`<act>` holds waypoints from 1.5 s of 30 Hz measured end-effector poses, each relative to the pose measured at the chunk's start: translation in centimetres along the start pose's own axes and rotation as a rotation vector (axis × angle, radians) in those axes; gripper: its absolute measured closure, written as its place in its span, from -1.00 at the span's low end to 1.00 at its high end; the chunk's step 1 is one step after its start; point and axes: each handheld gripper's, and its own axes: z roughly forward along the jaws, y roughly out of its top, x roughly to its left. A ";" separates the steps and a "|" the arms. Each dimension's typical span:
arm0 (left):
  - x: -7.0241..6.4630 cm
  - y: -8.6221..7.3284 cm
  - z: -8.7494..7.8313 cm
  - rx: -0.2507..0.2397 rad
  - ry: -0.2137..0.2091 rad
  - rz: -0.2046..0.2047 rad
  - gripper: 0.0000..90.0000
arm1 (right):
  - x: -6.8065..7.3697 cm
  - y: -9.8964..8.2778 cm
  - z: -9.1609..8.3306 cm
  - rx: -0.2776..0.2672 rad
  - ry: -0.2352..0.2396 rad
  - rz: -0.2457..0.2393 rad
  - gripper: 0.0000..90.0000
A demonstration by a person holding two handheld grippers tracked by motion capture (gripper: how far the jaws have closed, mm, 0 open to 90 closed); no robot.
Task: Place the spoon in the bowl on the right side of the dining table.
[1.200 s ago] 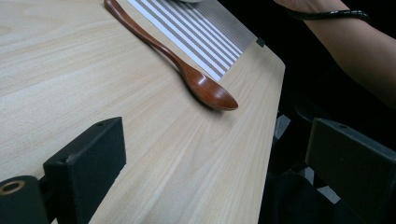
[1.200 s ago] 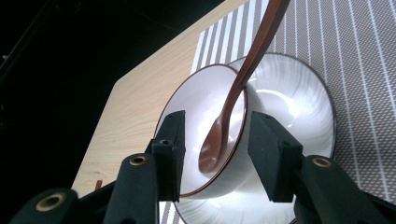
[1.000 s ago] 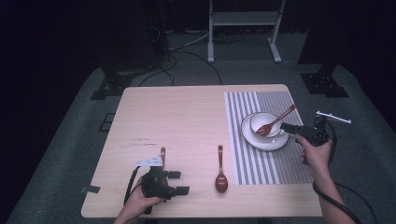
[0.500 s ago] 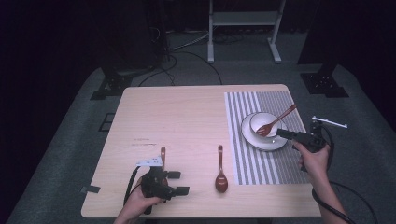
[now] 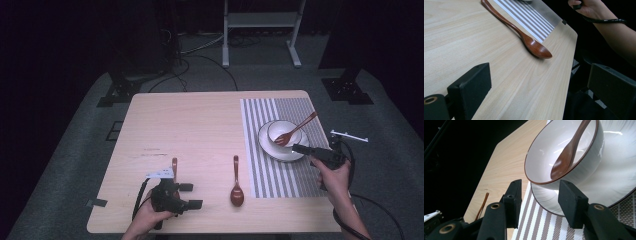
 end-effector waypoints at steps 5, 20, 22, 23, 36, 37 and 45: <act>0.0 0.0 -0.1 -0.003 0.002 0.000 -0.92 | 0.1 -0.4 0.1 0.007 0.007 -0.004 0.17; 0.0 0.0 0.0 0.000 0.001 0.000 -0.92 | 0.2 -2.6 0.5 0.033 0.037 -0.002 0.13; 0.0 0.0 0.0 -0.001 0.001 -0.001 -0.92 | 0.2 -2.9 0.6 0.036 0.038 -0.003 0.13; 0.0 0.0 0.0 -0.002 0.001 -0.002 -0.92 | 0.2 -3.2 0.7 0.041 0.043 -0.005 0.11; 0.0 0.0 -0.1 -0.002 0.002 -0.005 -0.92 | 0.7 -5.0 1.4 0.058 0.058 -0.024 0.10; 0.0 0.0 -0.1 -0.001 0.002 -0.005 -0.92 | 0.8 -5.2 1.4 0.059 0.058 -0.032 0.10; 0.0 -0.1 -0.1 0.002 -0.002 -0.007 -0.92 | 1.1 -5.8 1.2 0.056 0.051 -0.050 0.09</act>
